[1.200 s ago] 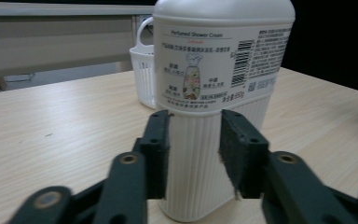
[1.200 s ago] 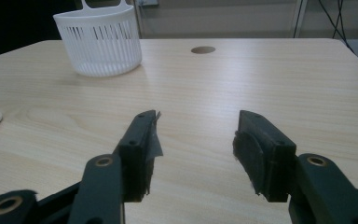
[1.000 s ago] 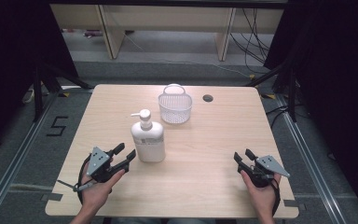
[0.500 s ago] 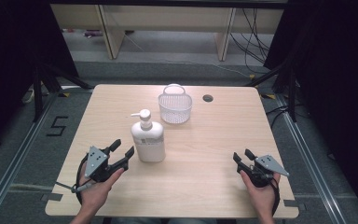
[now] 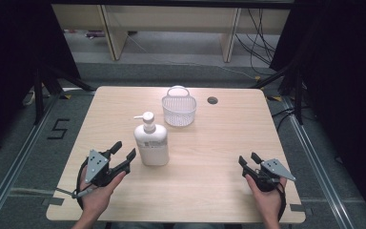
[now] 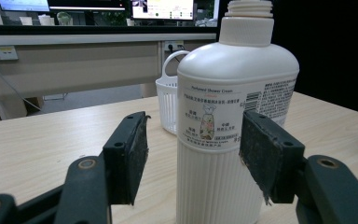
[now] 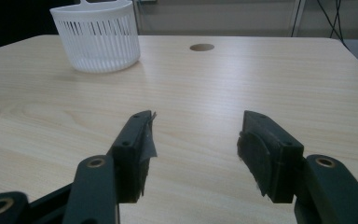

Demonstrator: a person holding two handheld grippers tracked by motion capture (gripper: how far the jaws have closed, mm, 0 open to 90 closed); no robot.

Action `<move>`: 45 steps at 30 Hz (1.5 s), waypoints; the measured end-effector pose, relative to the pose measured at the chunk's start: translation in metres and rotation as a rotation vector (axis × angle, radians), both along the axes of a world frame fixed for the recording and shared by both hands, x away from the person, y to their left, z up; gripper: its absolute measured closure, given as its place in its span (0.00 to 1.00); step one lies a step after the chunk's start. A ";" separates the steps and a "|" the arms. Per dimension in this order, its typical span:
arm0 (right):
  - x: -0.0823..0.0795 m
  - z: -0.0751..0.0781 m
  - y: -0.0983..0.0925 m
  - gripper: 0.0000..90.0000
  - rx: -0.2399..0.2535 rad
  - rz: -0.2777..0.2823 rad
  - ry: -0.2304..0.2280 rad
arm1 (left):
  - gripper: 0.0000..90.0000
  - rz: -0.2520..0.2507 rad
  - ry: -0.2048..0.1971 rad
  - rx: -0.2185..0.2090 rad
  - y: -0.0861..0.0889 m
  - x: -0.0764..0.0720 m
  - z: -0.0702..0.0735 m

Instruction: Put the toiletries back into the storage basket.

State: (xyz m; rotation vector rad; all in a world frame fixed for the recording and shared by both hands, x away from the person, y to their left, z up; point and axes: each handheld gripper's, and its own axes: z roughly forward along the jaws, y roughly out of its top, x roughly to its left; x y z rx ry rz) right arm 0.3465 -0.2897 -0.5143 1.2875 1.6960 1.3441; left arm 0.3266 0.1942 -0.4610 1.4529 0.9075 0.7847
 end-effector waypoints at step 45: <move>-0.001 0.001 0.002 0.52 -0.046 -0.007 0.001 | 0.46 0.023 -0.067 0.009 -0.056 0.022 0.052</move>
